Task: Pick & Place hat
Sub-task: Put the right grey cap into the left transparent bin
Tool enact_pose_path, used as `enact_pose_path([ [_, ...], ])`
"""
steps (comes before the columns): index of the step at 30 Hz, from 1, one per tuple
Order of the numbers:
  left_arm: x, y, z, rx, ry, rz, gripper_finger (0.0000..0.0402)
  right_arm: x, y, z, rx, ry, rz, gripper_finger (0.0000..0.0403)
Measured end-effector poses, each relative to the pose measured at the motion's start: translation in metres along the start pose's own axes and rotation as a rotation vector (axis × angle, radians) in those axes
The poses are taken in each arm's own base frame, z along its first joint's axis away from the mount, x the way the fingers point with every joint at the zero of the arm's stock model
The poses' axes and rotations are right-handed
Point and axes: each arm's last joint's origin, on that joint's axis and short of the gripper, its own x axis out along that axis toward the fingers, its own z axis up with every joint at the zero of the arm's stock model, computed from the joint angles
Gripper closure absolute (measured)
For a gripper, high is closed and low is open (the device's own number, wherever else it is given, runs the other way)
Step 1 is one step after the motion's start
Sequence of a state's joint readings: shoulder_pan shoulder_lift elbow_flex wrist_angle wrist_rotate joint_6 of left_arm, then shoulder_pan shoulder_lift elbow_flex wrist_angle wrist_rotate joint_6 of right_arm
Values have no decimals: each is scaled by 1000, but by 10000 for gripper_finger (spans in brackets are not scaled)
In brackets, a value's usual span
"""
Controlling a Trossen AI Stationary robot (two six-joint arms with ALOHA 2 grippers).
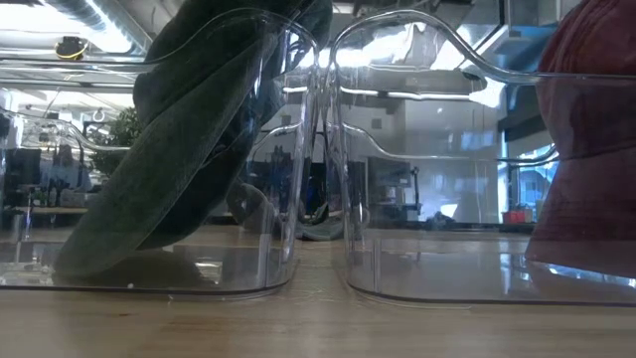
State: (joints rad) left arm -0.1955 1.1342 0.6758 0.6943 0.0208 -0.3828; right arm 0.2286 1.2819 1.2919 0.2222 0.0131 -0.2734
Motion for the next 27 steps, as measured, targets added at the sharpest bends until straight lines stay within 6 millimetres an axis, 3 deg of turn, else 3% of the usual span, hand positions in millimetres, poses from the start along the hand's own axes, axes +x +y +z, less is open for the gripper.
enact_pose_path([
  [5, 10, -5, -11, 4, -30, -27, 245, 6, 11, -5, 99, -39, 217, 388],
  [9, 11, -5, -13, 43, -30, -20, 245, 18, 23, -21, 166, 31, 282, 388],
  [13, 11, -8, -11, 70, -51, -12, 245, 26, 34, -42, 211, 177, 237, 388],
  [19, 12, -24, -10, 243, -94, 96, 245, 32, 45, -65, 255, 340, 201, 388],
  [27, 12, -27, -12, 183, -82, 114, 245, 37, 52, -81, 271, 425, 175, 388],
])
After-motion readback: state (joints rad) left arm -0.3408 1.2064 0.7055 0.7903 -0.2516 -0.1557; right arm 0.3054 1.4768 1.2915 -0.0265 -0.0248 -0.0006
